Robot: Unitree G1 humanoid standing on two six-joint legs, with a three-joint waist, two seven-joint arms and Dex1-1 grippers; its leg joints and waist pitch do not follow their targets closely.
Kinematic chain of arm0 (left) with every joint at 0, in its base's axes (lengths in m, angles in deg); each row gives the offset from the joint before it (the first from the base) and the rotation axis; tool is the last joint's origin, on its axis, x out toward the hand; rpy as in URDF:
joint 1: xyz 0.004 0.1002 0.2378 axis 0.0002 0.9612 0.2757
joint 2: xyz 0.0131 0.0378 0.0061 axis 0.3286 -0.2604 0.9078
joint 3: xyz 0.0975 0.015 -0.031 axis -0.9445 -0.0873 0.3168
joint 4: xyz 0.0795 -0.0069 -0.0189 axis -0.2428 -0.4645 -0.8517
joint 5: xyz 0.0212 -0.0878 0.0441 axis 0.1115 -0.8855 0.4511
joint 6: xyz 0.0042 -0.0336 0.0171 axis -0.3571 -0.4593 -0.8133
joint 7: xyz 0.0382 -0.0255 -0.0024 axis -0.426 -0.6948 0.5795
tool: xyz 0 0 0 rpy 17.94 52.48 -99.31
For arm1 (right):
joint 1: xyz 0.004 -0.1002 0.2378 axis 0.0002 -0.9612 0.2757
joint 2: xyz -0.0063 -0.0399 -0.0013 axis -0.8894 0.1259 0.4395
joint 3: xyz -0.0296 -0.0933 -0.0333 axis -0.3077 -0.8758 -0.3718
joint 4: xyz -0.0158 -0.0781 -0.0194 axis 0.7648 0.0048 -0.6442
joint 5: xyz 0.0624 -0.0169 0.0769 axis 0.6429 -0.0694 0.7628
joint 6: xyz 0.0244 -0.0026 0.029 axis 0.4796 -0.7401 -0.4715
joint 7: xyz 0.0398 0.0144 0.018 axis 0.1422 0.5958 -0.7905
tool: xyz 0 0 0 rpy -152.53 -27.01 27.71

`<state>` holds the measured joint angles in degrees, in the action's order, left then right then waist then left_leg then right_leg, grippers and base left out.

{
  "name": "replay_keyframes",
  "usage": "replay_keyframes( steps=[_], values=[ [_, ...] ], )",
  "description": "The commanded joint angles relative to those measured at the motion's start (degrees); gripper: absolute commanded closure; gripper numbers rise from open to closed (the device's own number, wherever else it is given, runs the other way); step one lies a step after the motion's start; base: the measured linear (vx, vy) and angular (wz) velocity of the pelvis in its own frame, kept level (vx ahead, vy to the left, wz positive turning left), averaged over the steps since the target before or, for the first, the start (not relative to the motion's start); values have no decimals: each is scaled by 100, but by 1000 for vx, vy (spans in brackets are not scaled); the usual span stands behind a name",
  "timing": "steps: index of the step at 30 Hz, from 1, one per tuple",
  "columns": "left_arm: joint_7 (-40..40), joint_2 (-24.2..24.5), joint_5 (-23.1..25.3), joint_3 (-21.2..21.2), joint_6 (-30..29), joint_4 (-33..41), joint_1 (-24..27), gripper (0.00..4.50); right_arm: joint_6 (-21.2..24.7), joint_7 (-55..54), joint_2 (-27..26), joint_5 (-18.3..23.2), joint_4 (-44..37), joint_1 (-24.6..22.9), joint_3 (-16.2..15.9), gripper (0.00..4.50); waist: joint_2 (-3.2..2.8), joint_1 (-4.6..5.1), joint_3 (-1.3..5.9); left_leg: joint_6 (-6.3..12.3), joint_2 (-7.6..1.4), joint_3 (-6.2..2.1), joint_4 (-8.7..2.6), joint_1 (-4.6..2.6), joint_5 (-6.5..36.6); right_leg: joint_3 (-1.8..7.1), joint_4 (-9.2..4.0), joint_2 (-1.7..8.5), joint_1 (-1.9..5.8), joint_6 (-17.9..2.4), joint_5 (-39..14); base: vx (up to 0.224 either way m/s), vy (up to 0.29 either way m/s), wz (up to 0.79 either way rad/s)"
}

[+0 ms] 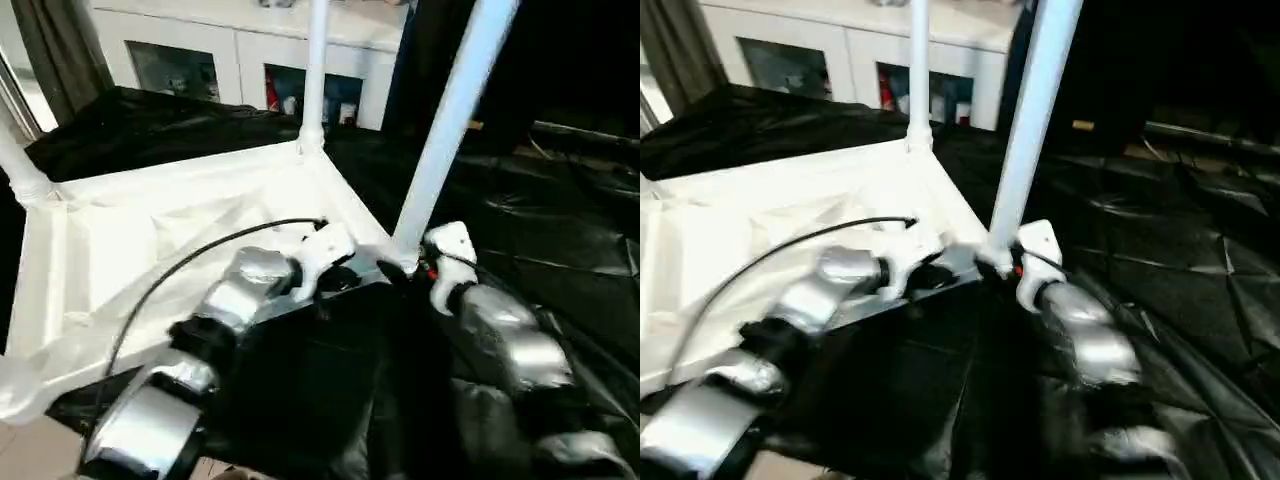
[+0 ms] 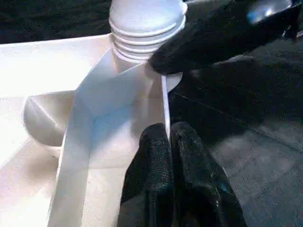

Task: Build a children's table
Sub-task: Rotate leg to tighten

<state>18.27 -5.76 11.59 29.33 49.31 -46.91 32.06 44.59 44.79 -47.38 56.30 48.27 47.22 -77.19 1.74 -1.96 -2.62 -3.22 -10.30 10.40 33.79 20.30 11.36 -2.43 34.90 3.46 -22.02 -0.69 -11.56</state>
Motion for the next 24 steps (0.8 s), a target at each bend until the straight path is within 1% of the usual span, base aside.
replay_keyframes(
  steps=[1,2,3,4,5,6,7,8,10,12,14,17,19,20,21,22,24],
  values=[
    [-502,83,-131,-138,205,104,137,450,-35,635,127,203,-342,-48,-178,72,49,-25,308,461,-307,-110,-393,27,887,277,-448,490,249,-1230,-896,0,0,0],
    [-502,83,-131,-138,205,104,137,450,-35,635,127,203,-342,-48,-178,72,43,-23,314,487,-313,-106,-383,20,826,276,-431,490,241,-1285,-754,0,0,0],
    [-875,274,-252,-117,302,220,211,450,14,1108,390,316,-541,-145,-249,72,42,-29,325,563,-308,-94,-366,12,648,275,-398,490,253,-1424,-395,0,0,0],
    [-990,333,-287,-110,324,253,229,450,29,1259,472,352,-609,-178,-275,72,38,-36,330,593,-300,-95,-359,18,623,270,-383,483,263,-1444,-304,0,0,0],
    [-1199,441,-345,-100,330,310,259,450,58,1524,613,420,-736,-240,-319,72,48,-26,329,628,-315,-90,-362,20,595,275,-375,482,265,-1472,-220,0,0,0],
    [-1245,466,-351,-100,331,322,264,450,69,1575,636,439,-764,-251,-322,72,41,-29,311,687,-322,-86,-362,25,640,269,-373,490,253,-1532,-198,0,0,0],
    [-1421,556,-396,-92,285,384,285,450,90,1738,706,508,-865,-286,-326,72,39,-24,307,678,-314,-85,-364,26,697,261,-383,486,246,-1530,-285,0,0,0],
    [-1425,558,-397,-91,283,385,286,450,90,1741,708,510,-867,-287,-326,72,42,-23,310,656,-320,-86,-369,16,752,259,-387,482,246,-1521,-377,0,0,0],
    [-1505,597,-426,-85,246,419,297,450,92,1808,738,539,-911,-301,-329,72,24,-17,296,560,-336,-89,-383,-6,868,262,-410,488,222,-1515,-626,0,0,0],
    [-1718,697,-505,-104,207,562,361,450,135,2008,809,592,-972,-323,-361,72,37,-14,289,491,-330,-89,-386,-1,920,267,-415,483,226,-1478,-767,0,0,0],
    [-1826,748,-547,-106,202,648,405,450,141,2115,849,592,-988,-339,-402,72,34,-22,290,468,-336,-87,-385,-4,885,273,-415,495,223,-1470,-772,0,0,0],
    [-1857,761,-561,-102,197,676,420,450,140,2145,859,601,-995,-344,-417,72,36,-27,294,469,-329,-85,-383,0,821,270,-406,484,223,-1464,-699,0,0,0],
    [-1887,771,-572,-100,200,699,433,450,164,2185,863,620,-1007,-348,-424,97,36,-27,300,469,-326,-86,-379,3,787,268,-398,485,230,-1471,-644,0,0,0],
    [-1903,774,-575,-96,198,708,437,450,184,2222,868,628,-1011,-345,-439,97,37,-28,300,477,-326,-84,-377,2,772,269,-397,483,227,-1476,-621,0,0,0],
    [-1916,775,-573,-91,192,723,442,450,209,2258,871,635,-1014,-343,-454,108,52,-29,302,486,-325,-85,-376,5,753,266,-393,484,232,-1477,-619,0,0,0],
    [-1906,770,-562,-86,198,718,437,450,221,2275,871,629,-1002,-337,-467,117,54,-31,309,494,-328,-81,-370,3,733,269,-392,488,233,-1480,-601,0,0,0],
    [-1885,765,-551,-83,197,718,428,450,234,2296,873,602,-968,-323,-494,142,51,-32,305,501,-319,-79,-367,8,725,267,-390,482,232,-1472,-599,0,0,0]
  ],
)
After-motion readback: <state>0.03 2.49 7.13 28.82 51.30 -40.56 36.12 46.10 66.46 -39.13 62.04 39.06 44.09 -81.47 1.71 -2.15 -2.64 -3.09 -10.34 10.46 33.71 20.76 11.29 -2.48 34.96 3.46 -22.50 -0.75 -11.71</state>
